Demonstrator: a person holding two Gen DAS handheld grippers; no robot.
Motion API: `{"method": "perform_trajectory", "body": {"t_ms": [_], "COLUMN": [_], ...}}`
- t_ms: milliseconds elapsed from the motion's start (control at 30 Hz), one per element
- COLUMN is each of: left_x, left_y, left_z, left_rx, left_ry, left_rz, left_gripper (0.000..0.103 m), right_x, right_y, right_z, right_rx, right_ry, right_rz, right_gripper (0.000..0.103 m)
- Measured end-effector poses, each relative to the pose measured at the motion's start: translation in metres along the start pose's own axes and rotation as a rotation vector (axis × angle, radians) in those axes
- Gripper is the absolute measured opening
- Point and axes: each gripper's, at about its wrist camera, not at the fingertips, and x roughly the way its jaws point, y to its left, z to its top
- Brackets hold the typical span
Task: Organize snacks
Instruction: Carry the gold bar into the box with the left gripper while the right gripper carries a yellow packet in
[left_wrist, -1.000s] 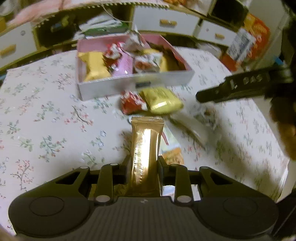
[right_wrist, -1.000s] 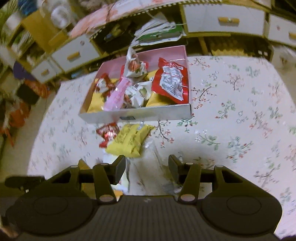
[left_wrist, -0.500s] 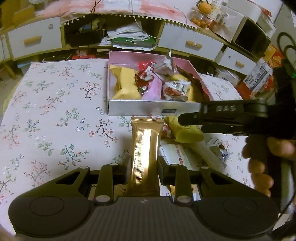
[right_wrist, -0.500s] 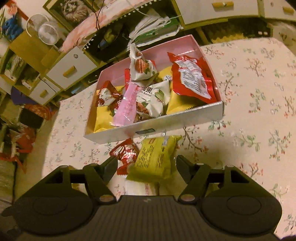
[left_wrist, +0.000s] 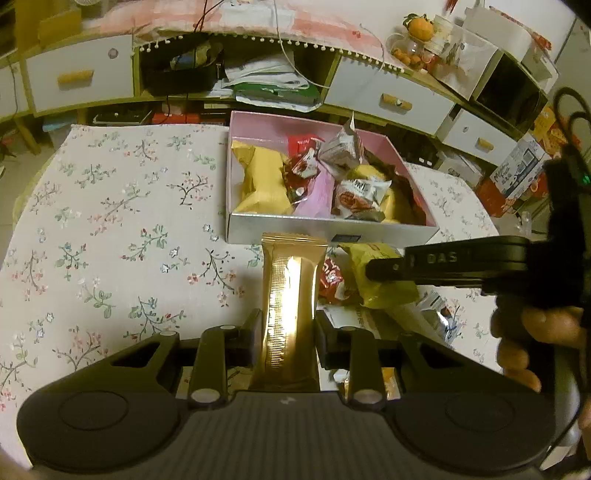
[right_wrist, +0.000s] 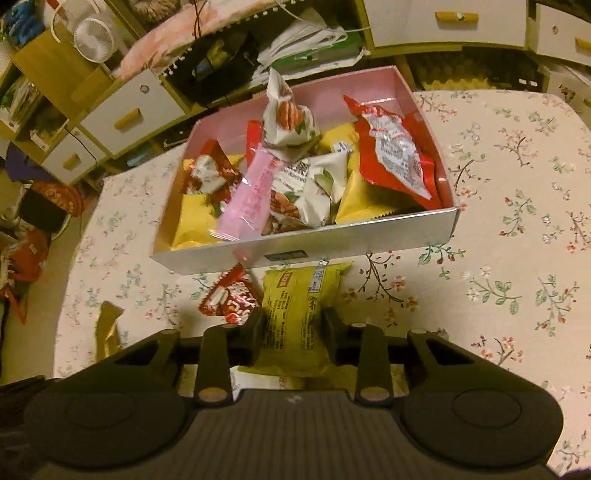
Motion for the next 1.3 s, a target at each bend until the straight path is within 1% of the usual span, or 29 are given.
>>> {"method": "perform_trajectory", "body": {"t_ms": [233,400,633,833,1000,1133,1233,1300], "left_x": [0.002,0.006,0.022,0.042,0.061,0.077,0.084,0.088], "left_y": [0.003,0.004,-0.001,-0.007,-0.011,-0.011,-0.01,-0.011], "left_z": [0.007,0.014,0.036,0.061,0.078,0.087,0.094,0.098], "left_rx": [-0.019,-0.027,-0.019,-0.019,-0.031,-0.05,-0.054,-0.053], "left_ry": [-0.011,-0.02,-0.03,-0.025,-0.025,-0.019,-0.035,-0.047], "left_rz": [0.008,0.01,-0.018,-0.062,-0.089,-0.091,-0.097,-0.088], "left_gripper": [0.034,0.034,0.034,0.034,0.034,0.034,0.034,0.034], "right_x": [-0.02,-0.031,-0.04,-0.03,-0.022,-0.015,-0.007,-0.003], "right_y": [0.0,-0.003,-0.01,-0.018,-0.013,-0.015,-0.022,-0.027], "right_z": [0.002,0.007,0.023,0.035,0.047,0.056,0.063,0.067], "right_rx": [0.002,0.017,0.038,0.042,0.025,0.039,0.053,0.06], "right_ry": [-0.016,-0.034,-0.097,-0.114,-0.13,-0.126,-0.134,-0.138], "right_rz": [0.016,0.046,0.068,0.084,0.104,0.094,0.086,0.093], "right_gripper": [0.028,0.028,0.028,0.028,0.028,0.028,0.028,0.028]}}
